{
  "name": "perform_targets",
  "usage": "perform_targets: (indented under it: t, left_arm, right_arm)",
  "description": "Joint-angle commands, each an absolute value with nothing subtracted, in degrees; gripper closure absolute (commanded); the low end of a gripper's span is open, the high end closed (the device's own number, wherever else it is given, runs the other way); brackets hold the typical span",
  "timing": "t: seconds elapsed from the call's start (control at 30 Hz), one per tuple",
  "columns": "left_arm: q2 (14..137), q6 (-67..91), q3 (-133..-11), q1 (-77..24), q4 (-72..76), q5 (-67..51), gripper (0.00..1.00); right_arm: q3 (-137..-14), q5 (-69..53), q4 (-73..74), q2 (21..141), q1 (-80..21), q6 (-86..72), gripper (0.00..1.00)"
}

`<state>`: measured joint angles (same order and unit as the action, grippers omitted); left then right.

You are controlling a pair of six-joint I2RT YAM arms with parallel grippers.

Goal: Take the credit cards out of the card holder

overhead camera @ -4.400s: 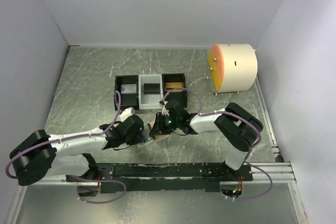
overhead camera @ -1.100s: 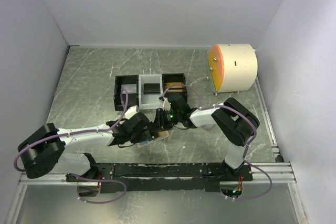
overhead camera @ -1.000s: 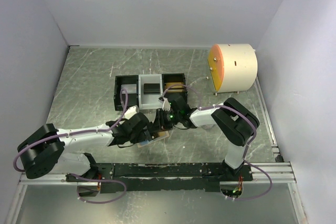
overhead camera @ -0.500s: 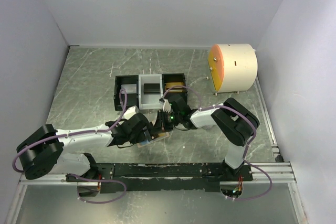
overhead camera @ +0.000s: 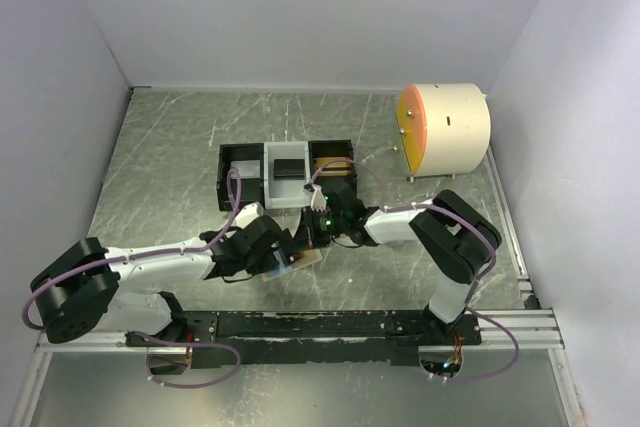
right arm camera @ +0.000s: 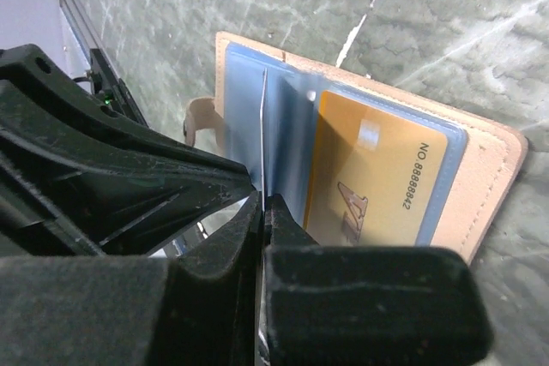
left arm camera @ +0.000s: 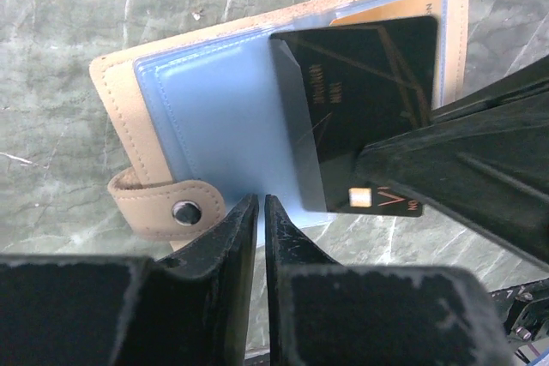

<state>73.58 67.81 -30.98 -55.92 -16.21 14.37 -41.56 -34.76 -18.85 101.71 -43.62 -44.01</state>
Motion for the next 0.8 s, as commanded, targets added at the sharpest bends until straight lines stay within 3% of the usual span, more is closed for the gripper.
perform_targets:
  t: [0.0,0.27,0.57,0.77]
  left_arm:
    - [71.36,67.51,-30.05,-55.85,-19.71,15.89,0.80]
    - [64.87,66.80,-29.75,-55.81,-20.23,16.11,0.78]
    - [54.95,64.49,-29.63,-55.81,-24.32,17.30,0.70]
    - [55.40,59.99,-33.30,-55.41,-27.05,20.73,0.49]
  right_arm:
    - [-40.74,-29.93,-15.88,96.92,-43.63,-40.43,1.00]
    - [-35.04,-27.22,-20.95,91.02,-43.61,-41.48,1.00]
    - [-29.42,-13.06,-22.52,75.29,-44.57,-36.09,1.00]
    - [-25.68,-9.26,-26.77,66.99,-44.63,-29.89,1.00]
